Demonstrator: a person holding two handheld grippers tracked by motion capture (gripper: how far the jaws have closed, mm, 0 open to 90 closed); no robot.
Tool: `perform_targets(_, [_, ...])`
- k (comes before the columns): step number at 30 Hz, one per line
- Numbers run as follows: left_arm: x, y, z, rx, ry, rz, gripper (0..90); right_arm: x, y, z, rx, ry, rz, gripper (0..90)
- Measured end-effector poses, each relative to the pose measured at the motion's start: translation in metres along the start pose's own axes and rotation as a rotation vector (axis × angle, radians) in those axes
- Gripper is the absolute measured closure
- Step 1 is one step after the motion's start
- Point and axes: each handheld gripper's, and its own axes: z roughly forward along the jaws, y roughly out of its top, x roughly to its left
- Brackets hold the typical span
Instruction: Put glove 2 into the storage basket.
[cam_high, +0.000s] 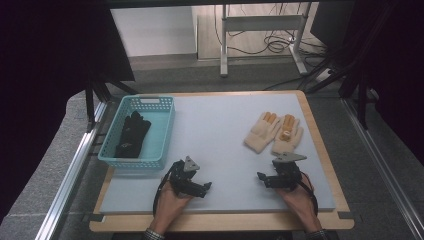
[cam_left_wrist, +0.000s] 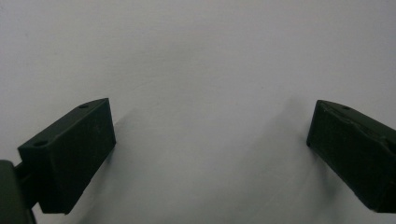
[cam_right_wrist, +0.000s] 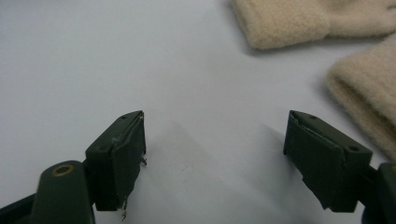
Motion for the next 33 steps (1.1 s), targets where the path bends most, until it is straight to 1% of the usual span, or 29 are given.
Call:
perform_targets(2, [0.0, 0.0, 0.0, 0.0, 0.0, 0.001, 1.4, -0.004, 0.001, -0.001, -0.005, 0.02, 0.016, 24.9])
perform_targets(5, [0.0, 0.0, 0.0, -0.001, 0.001, 0.003, 1.4, -0.01, 0.006, -0.001, 0.002, 0.012, 0.013, 28.6])
perform_targets(7, [0.0, 0.0, 0.0, 0.0, 0.001, 0.004, 1.4, -0.013, 0.009, -0.002, -0.006, 0.008, 0.014, 30.4])
perform_targets(8, [0.0, 0.0, 0.0, -0.003, 0.001, 0.0, 1.4, -0.019, 0.017, -0.004, -0.017, 0.002, 0.017, 32.5])
perform_targets(10, [0.0, 0.0, 0.0, -0.004, 0.001, 0.0, 1.4, -0.024, 0.025, -0.004, -0.021, -0.009, 0.02, 34.1])
perform_targets(11, [0.0, 0.0, 0.0, -0.004, 0.001, 0.0, 1.4, -0.024, 0.025, -0.004, -0.021, -0.009, 0.02, 34.1])
perform_targets(12, [0.0, 0.0, 0.0, -0.003, 0.001, 0.0, 1.4, -0.031, 0.035, -0.004, -0.031, -0.012, 0.031, 35.5])
perform_targets(13, [0.0, 0.0, 0.0, -0.003, 0.001, 0.0, 1.4, -0.031, 0.035, -0.004, -0.031, -0.012, 0.031, 35.5])
perform_targets(14, [0.0, 0.0, 0.0, -0.004, 0.001, -0.001, 1.4, -0.034, 0.039, -0.004, -0.035, -0.015, 0.036, 36.3])
perform_targets(15, [0.0, 0.0, 0.0, -0.004, 0.001, -0.001, 1.4, -0.04, 0.051, -0.001, -0.04, -0.029, 0.046, 37.6])
perform_targets(20, [0.0, 0.0, 0.0, -0.004, 0.001, -0.001, 1.4, -0.057, 0.074, 0.013, -0.041, -0.058, 0.064, 40.5])
perform_targets(21, [0.0, 0.0, 0.0, -0.004, 0.001, -0.001, 1.4, -0.057, 0.074, 0.013, -0.041, -0.058, 0.064, 40.5])
perform_targets(22, [0.0, 0.0, 0.0, -0.005, 0.001, -0.002, 1.4, -0.062, 0.085, 0.021, -0.038, -0.074, 0.064, 42.9])
perform_targets(25, [0.0, 0.0, 0.0, -0.004, 0.001, 0.0, 1.4, -0.067, 0.096, 0.032, -0.033, -0.095, 0.058, 42.5])
perform_targets(27, [0.0, 0.0, 0.0, -0.004, 0.001, 0.0, 1.4, -0.071, 0.104, 0.044, -0.021, -0.107, 0.07, 39.6])
perform_targets(28, [0.0, 0.0, 0.0, -0.004, 0.001, 0.0, 1.4, -0.071, 0.104, 0.044, -0.021, -0.107, 0.07, 39.6])
perform_targets(29, [0.0, 0.0, 0.0, -0.003, 0.001, 0.001, 1.4, -0.074, 0.109, 0.056, -0.002, -0.121, 0.076, 34.3])
perform_targets(31, [0.0, 0.0, 0.0, -0.004, 0.001, 0.001, 1.4, -0.076, 0.112, 0.066, 0.013, -0.135, 0.078, 30.8])
perform_targets(33, [0.0, 0.0, 0.0, -0.003, 0.0, 0.0, 1.4, -0.077, 0.114, 0.075, 0.027, -0.152, 0.071, 26.4])
